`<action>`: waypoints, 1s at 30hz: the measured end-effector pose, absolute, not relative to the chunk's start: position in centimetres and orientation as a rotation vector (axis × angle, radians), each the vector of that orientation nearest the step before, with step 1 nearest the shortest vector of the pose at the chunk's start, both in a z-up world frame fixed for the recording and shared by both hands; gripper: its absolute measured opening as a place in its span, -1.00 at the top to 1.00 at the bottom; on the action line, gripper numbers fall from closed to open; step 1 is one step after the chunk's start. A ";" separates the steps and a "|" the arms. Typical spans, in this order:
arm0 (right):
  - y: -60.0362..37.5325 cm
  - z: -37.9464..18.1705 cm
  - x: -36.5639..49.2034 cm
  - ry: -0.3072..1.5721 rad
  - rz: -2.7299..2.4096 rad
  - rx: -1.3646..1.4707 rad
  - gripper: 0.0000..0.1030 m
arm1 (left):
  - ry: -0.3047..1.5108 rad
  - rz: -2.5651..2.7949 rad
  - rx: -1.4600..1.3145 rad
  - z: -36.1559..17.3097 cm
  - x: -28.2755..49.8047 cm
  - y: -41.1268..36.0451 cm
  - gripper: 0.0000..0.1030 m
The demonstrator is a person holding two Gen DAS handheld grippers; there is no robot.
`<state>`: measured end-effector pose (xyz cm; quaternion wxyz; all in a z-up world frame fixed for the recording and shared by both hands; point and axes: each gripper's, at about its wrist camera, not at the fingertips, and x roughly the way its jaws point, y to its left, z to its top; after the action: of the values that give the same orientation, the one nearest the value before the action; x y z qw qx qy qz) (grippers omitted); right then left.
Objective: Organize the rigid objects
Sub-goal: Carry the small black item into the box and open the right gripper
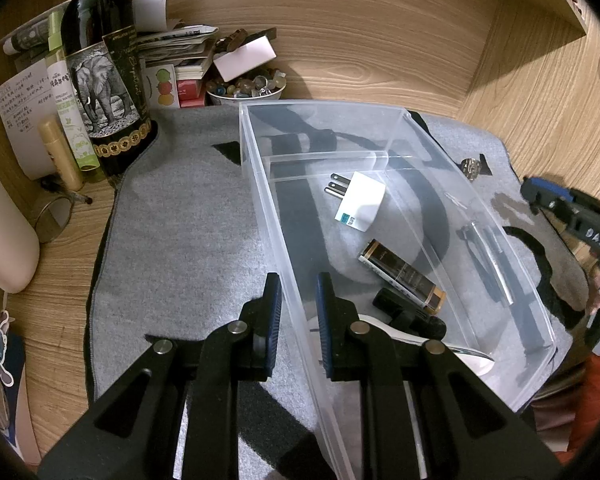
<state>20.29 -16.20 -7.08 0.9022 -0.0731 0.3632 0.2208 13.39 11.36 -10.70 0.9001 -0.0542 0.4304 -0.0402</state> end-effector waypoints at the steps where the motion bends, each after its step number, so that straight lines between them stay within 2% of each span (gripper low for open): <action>1: -15.8 -6.5 20.0 0.733 0.468 -0.153 0.37 | 0.891 -0.083 -0.112 -10.7 13.4 11.4 0.68; 14: -10.3 -3.3 18.1 0.624 0.632 -0.191 0.37 | 0.890 -0.082 -0.111 -10.7 13.4 11.4 0.68; 30: -2.9 -7.6 17.8 0.753 0.786 -0.307 0.37 | 0.887 -0.092 -0.122 -10.6 13.3 11.5 0.68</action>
<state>17.75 -2.94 -7.58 0.8443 -0.1455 0.3570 0.3722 13.28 11.53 -10.63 0.9004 -0.0592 0.4287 -0.0442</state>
